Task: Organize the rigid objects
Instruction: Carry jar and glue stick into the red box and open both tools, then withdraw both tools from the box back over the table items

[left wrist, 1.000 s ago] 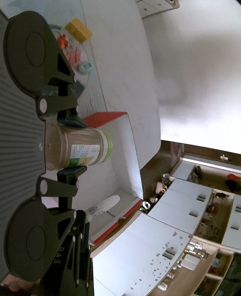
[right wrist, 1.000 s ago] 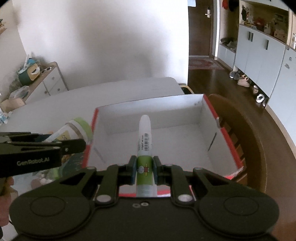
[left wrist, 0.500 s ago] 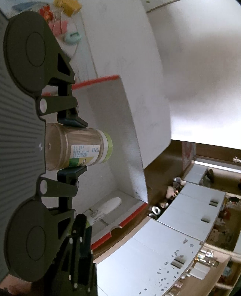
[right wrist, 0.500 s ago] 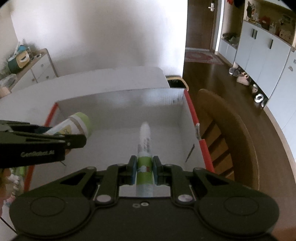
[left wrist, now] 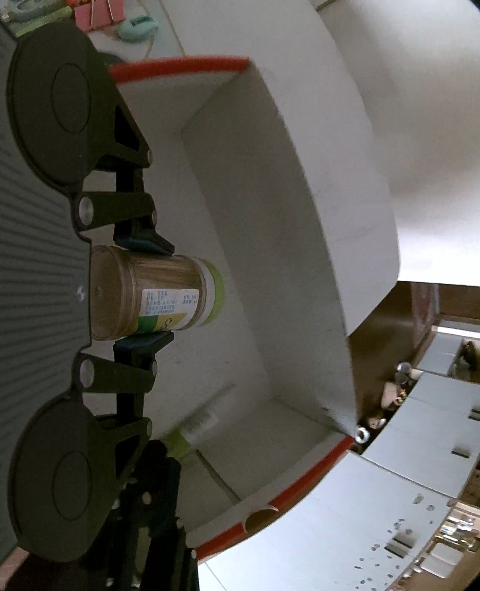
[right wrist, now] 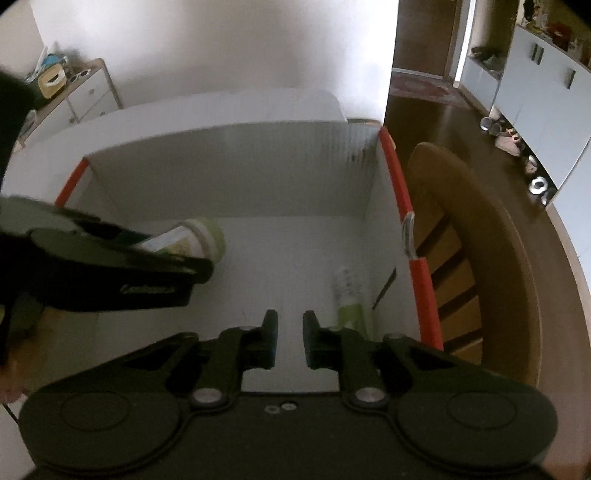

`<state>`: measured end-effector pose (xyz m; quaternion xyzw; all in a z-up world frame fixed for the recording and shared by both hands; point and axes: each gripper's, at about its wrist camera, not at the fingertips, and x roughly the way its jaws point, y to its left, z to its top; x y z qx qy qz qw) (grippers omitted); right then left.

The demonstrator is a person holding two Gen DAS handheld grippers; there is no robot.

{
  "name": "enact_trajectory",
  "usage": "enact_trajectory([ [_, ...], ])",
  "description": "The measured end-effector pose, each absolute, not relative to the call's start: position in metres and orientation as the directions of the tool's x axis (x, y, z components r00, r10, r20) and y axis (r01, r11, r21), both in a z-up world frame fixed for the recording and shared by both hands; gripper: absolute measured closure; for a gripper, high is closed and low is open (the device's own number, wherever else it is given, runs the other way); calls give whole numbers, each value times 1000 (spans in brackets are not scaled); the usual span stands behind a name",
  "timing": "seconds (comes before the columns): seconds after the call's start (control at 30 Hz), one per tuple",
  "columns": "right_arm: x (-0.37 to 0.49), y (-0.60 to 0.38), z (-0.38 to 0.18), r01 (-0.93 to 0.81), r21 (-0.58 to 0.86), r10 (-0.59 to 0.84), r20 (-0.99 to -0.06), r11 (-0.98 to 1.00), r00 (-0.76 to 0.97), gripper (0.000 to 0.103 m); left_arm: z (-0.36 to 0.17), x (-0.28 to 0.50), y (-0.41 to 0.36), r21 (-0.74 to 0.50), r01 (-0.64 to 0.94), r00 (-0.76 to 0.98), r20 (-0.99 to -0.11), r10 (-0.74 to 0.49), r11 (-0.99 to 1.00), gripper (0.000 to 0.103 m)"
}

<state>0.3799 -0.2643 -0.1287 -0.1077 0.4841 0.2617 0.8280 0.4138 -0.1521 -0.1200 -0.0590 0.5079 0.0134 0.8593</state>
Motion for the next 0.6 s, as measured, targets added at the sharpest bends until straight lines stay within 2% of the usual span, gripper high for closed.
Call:
enact_trajectory([
  [0.4, 380, -269, -128, -560, 94, 354, -856, 823, 377, 83, -137, 437, -163, -91, -50, 405, -912, -63, 995, 60],
  [0.6, 381, -269, -126, -556, 95, 352, -857, 826, 377, 77, -135, 435, -162, -85, -51, 392, -918, -58, 995, 60],
])
